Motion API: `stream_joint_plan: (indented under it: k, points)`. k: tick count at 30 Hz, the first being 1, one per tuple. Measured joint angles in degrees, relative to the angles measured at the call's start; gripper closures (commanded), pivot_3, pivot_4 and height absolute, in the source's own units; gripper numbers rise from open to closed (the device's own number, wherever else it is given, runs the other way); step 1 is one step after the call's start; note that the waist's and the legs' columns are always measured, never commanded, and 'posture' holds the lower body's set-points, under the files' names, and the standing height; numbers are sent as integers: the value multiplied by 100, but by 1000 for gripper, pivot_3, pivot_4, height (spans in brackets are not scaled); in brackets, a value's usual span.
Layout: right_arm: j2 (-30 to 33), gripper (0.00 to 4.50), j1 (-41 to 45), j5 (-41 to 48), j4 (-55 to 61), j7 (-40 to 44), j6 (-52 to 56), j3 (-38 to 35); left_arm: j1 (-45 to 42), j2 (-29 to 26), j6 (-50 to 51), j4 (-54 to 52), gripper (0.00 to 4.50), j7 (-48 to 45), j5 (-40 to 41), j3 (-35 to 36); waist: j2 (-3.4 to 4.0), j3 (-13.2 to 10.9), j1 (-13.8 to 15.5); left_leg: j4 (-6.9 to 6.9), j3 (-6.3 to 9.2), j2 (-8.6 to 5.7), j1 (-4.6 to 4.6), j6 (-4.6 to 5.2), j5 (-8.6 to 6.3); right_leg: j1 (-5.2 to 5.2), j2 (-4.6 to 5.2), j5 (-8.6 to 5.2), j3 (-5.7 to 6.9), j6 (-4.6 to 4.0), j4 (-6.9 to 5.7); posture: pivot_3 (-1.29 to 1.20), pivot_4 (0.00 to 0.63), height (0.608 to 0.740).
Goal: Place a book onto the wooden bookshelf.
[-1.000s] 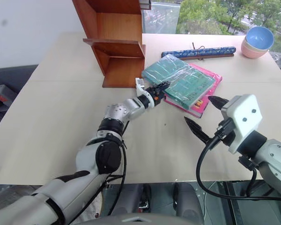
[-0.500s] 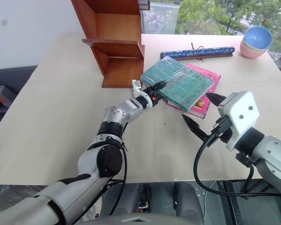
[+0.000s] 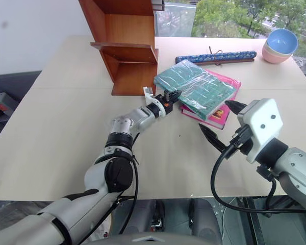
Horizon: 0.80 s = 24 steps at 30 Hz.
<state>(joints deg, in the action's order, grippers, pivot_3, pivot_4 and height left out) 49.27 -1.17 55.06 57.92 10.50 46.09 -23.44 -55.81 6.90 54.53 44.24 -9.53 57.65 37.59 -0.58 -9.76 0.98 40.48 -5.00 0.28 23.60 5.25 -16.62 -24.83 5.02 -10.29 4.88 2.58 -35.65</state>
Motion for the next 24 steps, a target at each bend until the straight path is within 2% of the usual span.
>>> stream_joint_plan:
  k: [4,5,7,8,9,10,12,14,15,18,20,24]
  points:
    - [-9,0,-77,1,8,-99,-4,-57,113,47,859,-863,4465,127,445,-172,-3,-2,1,1,2,0,4,0,0,-2,0,0,1,0,0,0,150,738]
    - [-28,0,-144,51,12,-128,-17,-163,123,47,1051,-1272,4465,86,492,-396,-3,-3,11,1,3,0,6,0,0,-3,0,0,3,0,0,0,150,738]
    - [-42,0,-373,368,15,-214,-131,-571,106,-32,1090,-2249,4465,-422,288,-1292,-3,-2,38,1,1,-3,5,-1,0,-1,0,0,4,0,1,0,150,738]
    - [-42,0,-379,418,17,-221,-154,-642,65,-43,1087,-2383,4465,-527,247,-1433,-1,-1,37,1,-2,-3,-1,-1,0,3,0,0,2,0,2,0,150,738]
    - [-35,0,-517,661,20,-263,-279,-877,16,-216,726,-2721,4465,-992,-167,-2054,-1,-2,50,1,-4,-6,-1,-1,1,4,0,0,3,0,3,0,150,738]
    - [-26,0,-546,735,22,-275,-315,-937,-28,-292,605,-2822,4465,-1131,-319,-2273,-1,-2,49,1,-3,-6,-1,-2,1,4,-2,1,4,-1,3,0,150,738]
    - [46,0,-723,1082,61,-392,-527,-1240,-411,-921,-534,-3167,4465,-2152,-1455,-3516,3,0,31,-1,-15,-4,-11,-3,0,5,-6,0,-5,-2,1,0,150,738]
    - [128,0,-867,1229,78,-486,-673,-1390,-732,-1416,-1889,-3348,4465,-3028,-2459,-4267,9,3,-9,-8,-31,3,-29,-1,-1,10,-7,-1,-28,-4,-1,0,150,738]
    - [183,0,-1037,1238,82,-492,-743,-1431,-934,-1837,-2676,-3319,4465,-3461,-3089,-4726,10,1,-9,-8,-35,3,-26,-2,-1,4,-9,-2,-30,-6,-1,0,150,738]
    - [186,0,-1416,1127,82,-481,-887,-1581,-1618,-2752,-3750,-3163,4465,-4174,-3992,-5010,10,-1,-19,-8,-50,10,-8,1,-1,-25,-15,-1,-49,-7,-8,0,150,738]
    - [103,0,-1501,948,79,-459,-965,-1584,-2238,-3442,-3953,-3055,4465,-4575,-4395,-5010,14,2,-11,-8,-52,10,4,4,-2,-38,-17,0,-54,-5,-8,0,150,738]
    - [-19,0,-1371,541,-18,-282,-1150,-1385,-3047,-4192,-4413,-2250,4465,-5318,-5149,-5282,10,1,22,-2,-48,8,11,11,-6,-35,-15,-12,-42,17,1,0,150,738]
